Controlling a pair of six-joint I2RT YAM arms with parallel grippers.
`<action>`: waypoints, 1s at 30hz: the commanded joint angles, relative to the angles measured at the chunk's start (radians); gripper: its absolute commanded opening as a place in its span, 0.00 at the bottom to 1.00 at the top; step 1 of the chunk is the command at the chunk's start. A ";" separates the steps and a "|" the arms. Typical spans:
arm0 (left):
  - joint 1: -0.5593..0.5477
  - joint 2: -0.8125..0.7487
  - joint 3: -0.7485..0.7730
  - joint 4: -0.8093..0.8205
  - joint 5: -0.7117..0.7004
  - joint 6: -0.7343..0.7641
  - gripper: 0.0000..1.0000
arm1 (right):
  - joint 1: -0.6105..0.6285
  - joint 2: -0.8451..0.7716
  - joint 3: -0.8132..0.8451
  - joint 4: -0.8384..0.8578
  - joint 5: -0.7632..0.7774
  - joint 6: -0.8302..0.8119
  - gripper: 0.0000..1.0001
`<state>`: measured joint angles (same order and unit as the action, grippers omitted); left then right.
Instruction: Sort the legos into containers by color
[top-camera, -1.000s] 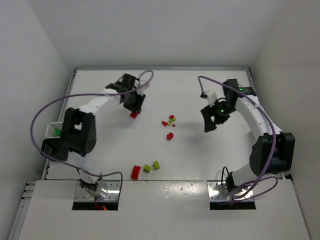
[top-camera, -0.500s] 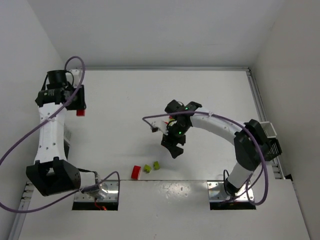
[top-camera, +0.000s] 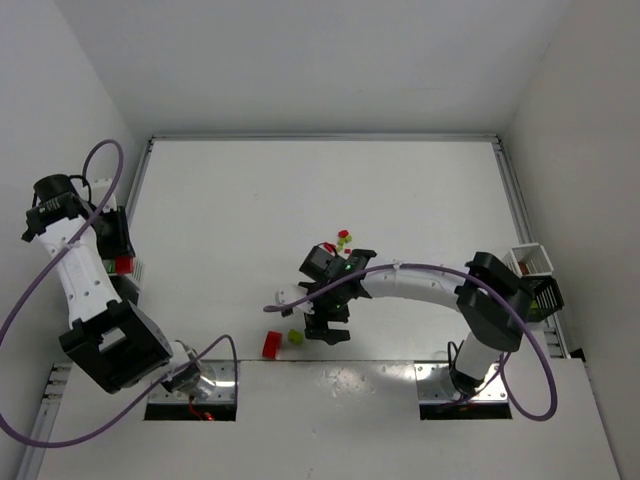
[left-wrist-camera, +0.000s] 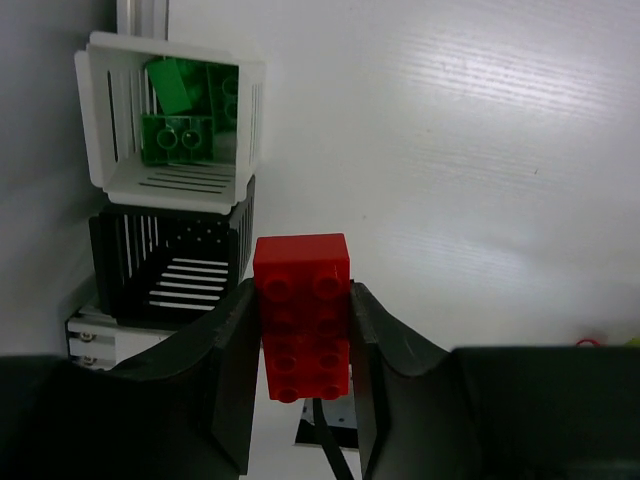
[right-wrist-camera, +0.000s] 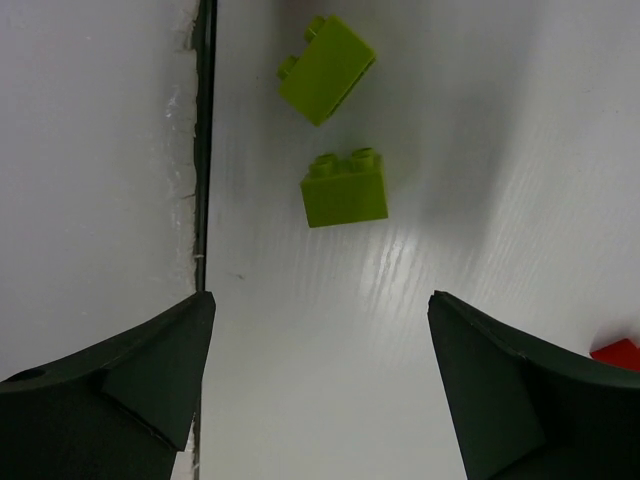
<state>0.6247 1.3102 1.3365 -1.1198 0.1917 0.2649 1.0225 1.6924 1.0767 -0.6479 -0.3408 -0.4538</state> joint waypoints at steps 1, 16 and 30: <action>0.038 -0.028 -0.022 -0.034 0.040 0.080 0.00 | 0.022 -0.043 -0.037 0.163 0.034 -0.037 0.88; 0.182 -0.118 -0.171 0.072 -0.046 0.109 0.00 | 0.042 -0.023 -0.027 0.174 0.043 -0.046 0.89; 0.234 -0.108 -0.229 0.236 -0.147 0.077 0.00 | 0.042 -0.023 -0.027 0.165 0.052 -0.037 0.89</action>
<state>0.8471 1.2133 1.1172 -0.9562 0.0765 0.3553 1.0573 1.6924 1.0340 -0.5041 -0.2871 -0.4854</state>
